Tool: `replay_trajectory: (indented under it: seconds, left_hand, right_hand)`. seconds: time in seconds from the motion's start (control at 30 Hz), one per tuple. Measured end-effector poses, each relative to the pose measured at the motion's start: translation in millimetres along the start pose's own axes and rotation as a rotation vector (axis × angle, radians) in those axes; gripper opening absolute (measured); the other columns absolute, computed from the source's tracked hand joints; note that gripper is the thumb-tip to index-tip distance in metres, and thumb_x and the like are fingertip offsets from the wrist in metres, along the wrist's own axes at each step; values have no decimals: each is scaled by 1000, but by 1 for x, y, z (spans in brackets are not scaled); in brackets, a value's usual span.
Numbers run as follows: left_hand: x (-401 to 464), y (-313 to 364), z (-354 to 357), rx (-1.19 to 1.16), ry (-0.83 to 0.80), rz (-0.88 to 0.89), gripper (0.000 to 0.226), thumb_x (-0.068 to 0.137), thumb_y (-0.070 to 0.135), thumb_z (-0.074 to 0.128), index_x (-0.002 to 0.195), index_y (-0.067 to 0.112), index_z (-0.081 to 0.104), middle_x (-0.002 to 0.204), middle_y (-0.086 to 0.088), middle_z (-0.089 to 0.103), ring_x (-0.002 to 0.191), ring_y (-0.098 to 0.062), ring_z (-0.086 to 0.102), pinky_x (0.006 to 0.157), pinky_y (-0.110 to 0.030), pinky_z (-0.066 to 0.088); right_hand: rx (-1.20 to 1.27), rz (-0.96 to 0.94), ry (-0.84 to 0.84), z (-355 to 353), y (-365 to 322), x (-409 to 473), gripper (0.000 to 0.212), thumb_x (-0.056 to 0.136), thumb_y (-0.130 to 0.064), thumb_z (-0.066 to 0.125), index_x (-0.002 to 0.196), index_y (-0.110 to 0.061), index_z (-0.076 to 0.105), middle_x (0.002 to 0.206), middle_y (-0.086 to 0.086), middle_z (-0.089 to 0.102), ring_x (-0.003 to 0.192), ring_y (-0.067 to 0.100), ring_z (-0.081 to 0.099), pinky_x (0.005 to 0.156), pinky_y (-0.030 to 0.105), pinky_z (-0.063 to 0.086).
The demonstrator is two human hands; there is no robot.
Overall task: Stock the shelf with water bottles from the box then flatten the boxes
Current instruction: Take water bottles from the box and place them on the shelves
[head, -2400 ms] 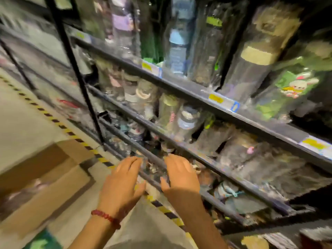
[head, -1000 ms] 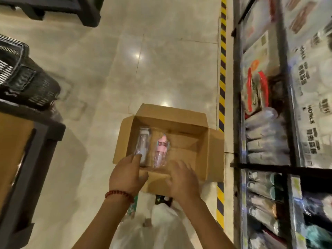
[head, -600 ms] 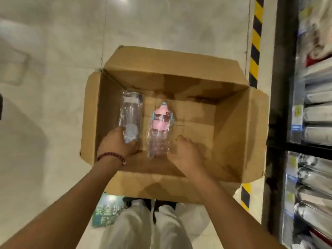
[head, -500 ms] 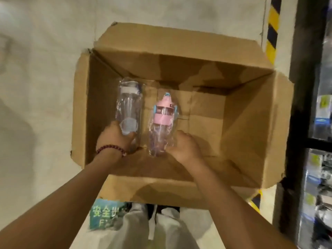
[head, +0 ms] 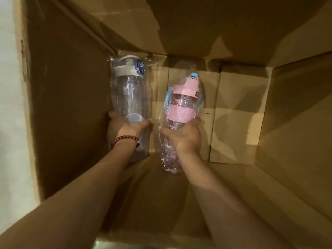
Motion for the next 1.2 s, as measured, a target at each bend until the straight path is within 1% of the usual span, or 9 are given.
replay_trajectory:
  seconds: [0.07, 0.17, 0.3, 0.43, 0.53, 0.7, 0.9, 1.03, 1.2]
  left_hand:
    - [-1, 2, -5, -26, 54, 16, 90, 59, 45, 84, 125, 9, 35, 118, -10, 53, 106, -31, 55, 79, -37, 42]
    - [-10, 2, -6, -97, 17, 14, 89, 61, 39, 84, 128, 11, 33, 125, -11, 52, 110, -34, 54, 82, -38, 44]
    - [-43, 8, -18, -177, -41, 35, 80, 70, 37, 79, 130, 5, 37, 103, -7, 49, 92, -24, 48, 73, -29, 37]
    - [-84, 20, -49, -213, -61, 89, 96, 70, 37, 79, 141, 2, 26, 135, -13, 45, 123, -31, 45, 86, -34, 41]
    - [-122, 29, -74, -258, -97, 103, 97, 69, 36, 80, 141, 1, 25, 137, -14, 43, 123, -31, 44, 82, -32, 39]
    - [-192, 43, -118, -336, -106, 125, 97, 68, 34, 81, 142, 2, 26, 141, -15, 40, 127, -33, 41, 97, -41, 40]
    - [-273, 63, -185, -416, -51, 263, 81, 59, 36, 83, 124, 7, 46, 114, -7, 55, 100, -24, 54, 76, -34, 44]
    - [-341, 86, -238, -454, -18, 404, 77, 58, 33, 85, 121, 8, 47, 107, -1, 53, 98, -20, 54, 75, -31, 41]
    - [-440, 101, -305, -473, -30, 558, 67, 57, 28, 86, 112, 15, 49, 97, 5, 55, 90, -16, 55, 69, -26, 42]
  right_hand:
    - [-2, 6, 31, -1, -1, -1, 90, 61, -44, 83, 125, -11, 28, 114, 6, 60, 99, 28, 61, 89, 36, 50]
    - [58, 21, 22, -8, -3, -6, 79, 61, -36, 84, 119, -12, 36, 112, 8, 60, 96, 28, 62, 83, 33, 51]
    - [144, -32, 47, -44, -15, -24, 71, 63, -26, 84, 117, -8, 41, 97, 3, 59, 80, 22, 58, 66, 24, 43]
    - [184, -75, 101, -95, -28, -55, 67, 64, -24, 82, 115, -11, 41, 89, -4, 56, 68, 9, 54, 50, 18, 37]
    - [169, -100, 99, -132, -42, -82, 70, 63, -24, 83, 118, -14, 39, 94, -4, 55, 80, 14, 57, 55, 19, 42]
    - [172, -141, 71, -186, -68, -137, 77, 65, -24, 83, 124, -17, 36, 108, -1, 53, 94, 17, 56, 54, 16, 38]
    - [220, -218, 62, -246, -103, -219, 86, 59, -29, 86, 128, -21, 35, 109, -2, 53, 91, 17, 57, 54, 16, 37]
    - [281, -276, 61, -297, -125, -285, 89, 46, -44, 71, 126, -26, 36, 108, 0, 59, 86, 16, 61, 54, 18, 40]
    - [376, -362, 123, -373, -148, -375, 89, 59, -26, 82, 135, -25, 35, 107, -6, 57, 86, 12, 59, 58, 14, 40]
Point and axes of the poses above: each hand's wrist, its own x-axis towards the middle knuckle, its own z-axis out of the palm, y = z × x, the point moved 7 cm from there along x, towards the middle knuckle
